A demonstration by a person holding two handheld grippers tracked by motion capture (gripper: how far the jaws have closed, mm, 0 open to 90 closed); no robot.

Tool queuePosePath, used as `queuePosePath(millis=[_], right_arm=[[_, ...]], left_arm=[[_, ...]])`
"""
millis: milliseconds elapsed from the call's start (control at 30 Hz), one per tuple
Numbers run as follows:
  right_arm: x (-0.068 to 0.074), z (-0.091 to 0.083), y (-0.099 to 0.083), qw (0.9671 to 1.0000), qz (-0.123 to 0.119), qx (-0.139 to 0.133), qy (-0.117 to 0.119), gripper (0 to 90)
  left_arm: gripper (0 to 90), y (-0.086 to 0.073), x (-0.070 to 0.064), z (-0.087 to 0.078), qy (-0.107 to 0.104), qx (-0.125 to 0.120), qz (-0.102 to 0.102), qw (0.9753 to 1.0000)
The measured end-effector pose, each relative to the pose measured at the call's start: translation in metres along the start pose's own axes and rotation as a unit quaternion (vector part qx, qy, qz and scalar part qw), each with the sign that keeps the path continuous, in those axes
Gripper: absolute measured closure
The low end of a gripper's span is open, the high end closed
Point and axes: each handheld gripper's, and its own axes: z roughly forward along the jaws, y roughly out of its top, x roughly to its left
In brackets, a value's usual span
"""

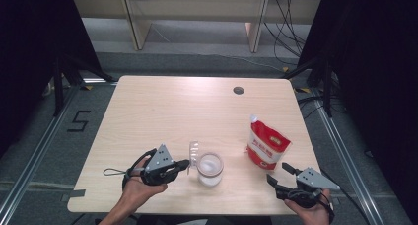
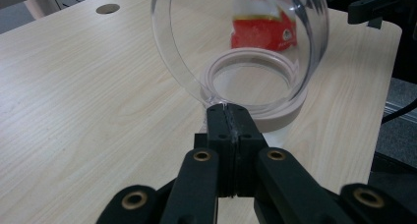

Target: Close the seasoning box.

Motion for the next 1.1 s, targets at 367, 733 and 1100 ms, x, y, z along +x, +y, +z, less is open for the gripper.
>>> queuePosePath(millis=[367,733,1100], right_arm=[[0.0,0.0,0.0,0.9999,-0.012,-0.004,-0.008,28.7],[0.001,0.0,0.001,1.0,-0.005,0.003,0.002,28.7],[0.001,0.0,0.001,1.0,-0.008,-0.002,-0.004,28.6]], left_arm=[[87.5,0.002,-0.004,0.004,-0.009,0.0,-0.001,1.0],[70.8,0.0,0.001,-0.001,-0.027,-0.009,-0.032,0.9991],[39.4,-0.01,0.003,-0.006,-0.006,-0.005,-0.065,0.9979]])
